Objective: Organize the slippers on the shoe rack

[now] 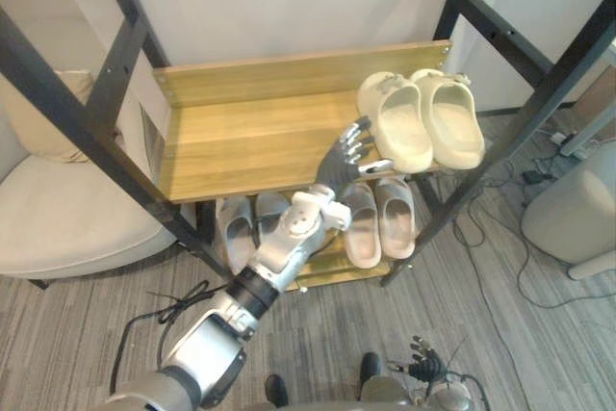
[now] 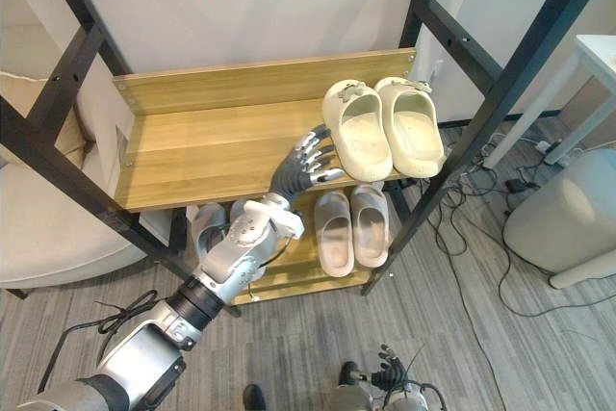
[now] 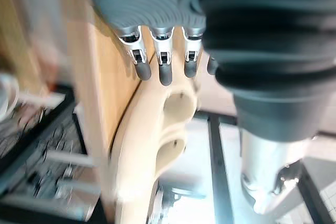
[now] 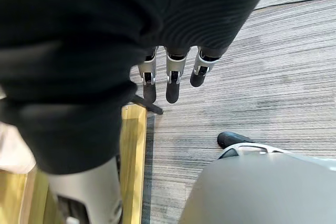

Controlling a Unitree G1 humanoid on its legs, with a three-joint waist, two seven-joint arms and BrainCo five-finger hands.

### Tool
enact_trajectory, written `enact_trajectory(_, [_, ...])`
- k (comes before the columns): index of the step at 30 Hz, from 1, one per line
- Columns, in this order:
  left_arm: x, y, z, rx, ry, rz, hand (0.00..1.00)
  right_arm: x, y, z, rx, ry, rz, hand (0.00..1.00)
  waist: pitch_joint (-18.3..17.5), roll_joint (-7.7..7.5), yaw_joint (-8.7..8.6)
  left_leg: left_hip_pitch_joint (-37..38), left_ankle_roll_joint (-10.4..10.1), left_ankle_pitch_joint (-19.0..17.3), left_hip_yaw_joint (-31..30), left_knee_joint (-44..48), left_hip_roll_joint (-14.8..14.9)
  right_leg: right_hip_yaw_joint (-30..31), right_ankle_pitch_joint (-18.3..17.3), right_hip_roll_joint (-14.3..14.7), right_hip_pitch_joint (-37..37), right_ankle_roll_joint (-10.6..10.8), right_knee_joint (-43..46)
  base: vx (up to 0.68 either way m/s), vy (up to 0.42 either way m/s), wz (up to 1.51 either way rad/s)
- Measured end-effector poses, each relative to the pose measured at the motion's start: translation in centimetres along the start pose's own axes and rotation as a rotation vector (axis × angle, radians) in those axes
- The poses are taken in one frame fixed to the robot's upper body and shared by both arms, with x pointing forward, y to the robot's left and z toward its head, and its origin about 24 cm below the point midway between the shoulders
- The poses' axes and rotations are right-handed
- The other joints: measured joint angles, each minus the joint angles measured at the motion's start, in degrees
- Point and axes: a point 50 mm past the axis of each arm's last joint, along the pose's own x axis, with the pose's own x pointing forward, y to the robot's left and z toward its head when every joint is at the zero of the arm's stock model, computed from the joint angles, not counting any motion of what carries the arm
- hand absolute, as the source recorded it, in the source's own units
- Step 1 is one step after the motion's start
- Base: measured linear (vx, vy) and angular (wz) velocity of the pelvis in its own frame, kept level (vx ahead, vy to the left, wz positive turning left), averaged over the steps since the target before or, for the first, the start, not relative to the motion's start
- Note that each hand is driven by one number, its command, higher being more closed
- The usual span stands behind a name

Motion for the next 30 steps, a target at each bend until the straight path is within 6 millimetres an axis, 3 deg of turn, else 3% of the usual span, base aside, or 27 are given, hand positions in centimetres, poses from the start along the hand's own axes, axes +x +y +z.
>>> enact_trajectory(5, [-2.7,-2.1,3.0,-0.09,-0.149,-0.134,0.0,0.0,0.1,-0.6,-0.011,0.032,0.01,0.0,-0.52,-0.01,2.84,-1.87,-0.06,0.55,-3.31,0.02,0.05,-2.67,-0.6,-0.17,0.31,0.74,0.04,0.01,-0.015,0.34])
enact_trajectory(12, [-7.0,-3.5,1.2,-0.231,-0.092,-0.217,0.0,0.5,0.9,0.7,-0.029,-0.001,0.046,0.0,-1.69,0.25,5.73,-2.51,-0.06,0.55,-4.71,0.04,-0.23,-3.99,-1.13,-0.33,0.59,1.14,0.1,0.01,0.005,0.14])
enact_trajectory(16, [-10.9,-2.0,-2.2,-0.236,0.051,-0.142,0.0,0.5,1.7,0.7,-0.028,0.005,0.077,0.0,-1.96,0.44,6.26,-1.35,-0.1,0.52,-5.01,0.05,-0.1,-4.64,-2.24,-0.19,1.53,0.0,1.33,0.0,0.0,0.07])
enact_trajectory(17, [-12.6,-1.1,-3.8,-0.235,0.127,-0.085,0.0,0.5,1.8,0.6,-0.031,0.008,0.081,0.0,-1.96,0.43,7.0,-1.36,-0.18,0.59,-5.0,0.06,0.08,-4.77,-2.54,-0.07,1.44,-0.46,1.68,-0.03,-0.014,0.05])
enact_trajectory(19, [-13.9,-0.4,-5.4,-0.227,0.197,-0.033,0.0,0.5,1.9,0.5,-0.035,0.01,0.083,0.0,-1.99,0.38,7.82,-1.3,-0.26,0.65,-4.97,0.06,0.17,-4.76,-2.81,0.0,1.42,-0.72,1.71,-0.04,-0.019,0.0])
enact_trajectory(20, [-15.7,0.7,-7.3,-0.215,0.285,0.047,0.0,0.5,2.1,0.5,-0.048,0.009,0.09,0.0,-2.14,0.16,8.37,-1.29,-0.37,0.73,-5.01,0.05,0.23,-4.76,-3.18,0.02,1.42,-0.29,1.82,-0.04,-0.022,-0.01])
enact_trajectory(26, [-20.8,3.8,-12.6,-0.164,0.555,0.264,0.0,0.4,2.9,0.5,-0.06,0.01,0.114,0.0,-2.81,-0.91,9.13,-1.33,-0.53,0.83,-4.89,0.03,0.5,-4.74,-3.25,0.27,1.44,-0.18,1.85,-0.01,-0.004,0.0])
enact_trajectory(30, [-23.8,5.7,-14.9,-0.113,0.705,0.37,0.0,0.3,3.4,0.5,-0.05,0.011,0.124,0.0,-3.55,-2.08,9.35,-1.24,-0.61,0.88,-4.83,0.02,0.56,-4.6,-3.23,0.43,1.44,-0.16,1.6,0.0,-0.011,-0.03])
